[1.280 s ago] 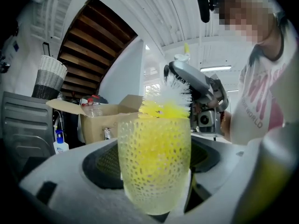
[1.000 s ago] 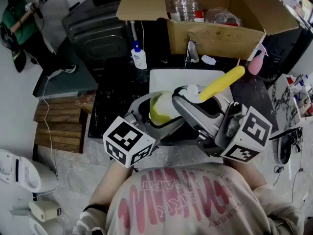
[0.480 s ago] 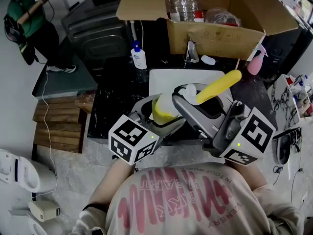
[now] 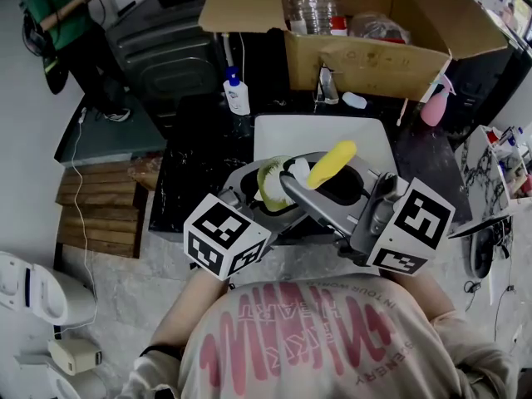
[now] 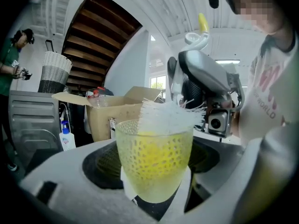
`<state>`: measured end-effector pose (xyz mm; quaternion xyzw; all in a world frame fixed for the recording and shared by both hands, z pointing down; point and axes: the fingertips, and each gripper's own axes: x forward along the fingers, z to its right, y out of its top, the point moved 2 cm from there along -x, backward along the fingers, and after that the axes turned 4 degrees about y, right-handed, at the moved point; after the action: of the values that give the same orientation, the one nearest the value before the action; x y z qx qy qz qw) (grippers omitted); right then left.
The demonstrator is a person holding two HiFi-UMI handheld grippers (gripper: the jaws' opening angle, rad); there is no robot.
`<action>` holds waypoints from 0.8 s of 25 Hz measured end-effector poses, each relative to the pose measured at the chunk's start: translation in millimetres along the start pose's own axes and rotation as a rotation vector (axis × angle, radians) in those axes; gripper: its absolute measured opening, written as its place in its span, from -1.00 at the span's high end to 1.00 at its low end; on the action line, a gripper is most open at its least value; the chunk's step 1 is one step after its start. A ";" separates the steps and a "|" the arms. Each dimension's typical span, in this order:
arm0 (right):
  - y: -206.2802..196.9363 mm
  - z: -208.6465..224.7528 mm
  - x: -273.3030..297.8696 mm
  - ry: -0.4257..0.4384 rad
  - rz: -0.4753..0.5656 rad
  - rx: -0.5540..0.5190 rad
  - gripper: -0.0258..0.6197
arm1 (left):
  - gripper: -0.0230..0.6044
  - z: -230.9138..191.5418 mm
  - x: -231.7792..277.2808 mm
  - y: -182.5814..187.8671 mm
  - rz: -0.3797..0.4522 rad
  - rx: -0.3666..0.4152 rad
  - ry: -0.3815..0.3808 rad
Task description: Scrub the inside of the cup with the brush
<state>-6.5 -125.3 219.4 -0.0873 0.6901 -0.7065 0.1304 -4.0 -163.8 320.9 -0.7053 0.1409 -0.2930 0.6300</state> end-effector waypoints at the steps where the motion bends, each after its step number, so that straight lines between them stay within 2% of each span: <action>1: -0.3 -0.1 -0.3 0.002 0.003 0.008 0.75 | -0.31 1.5 -0.9 0.4 0.003 0.004 -0.004; 7: 5.6 8.8 -7.4 -0.044 0.033 0.019 0.79 | -0.31 11.3 -2.8 0.1 0.017 -0.006 -0.064; 20: 40.1 18.2 -36.3 -0.121 0.209 0.058 0.79 | -0.31 13.8 -4.8 -2.9 0.028 -0.034 -0.071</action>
<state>36.1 -132.1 182.1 -0.0535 0.6658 -0.7020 0.2470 -0.1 -149.4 322.1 -0.7238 0.1332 -0.2562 0.6267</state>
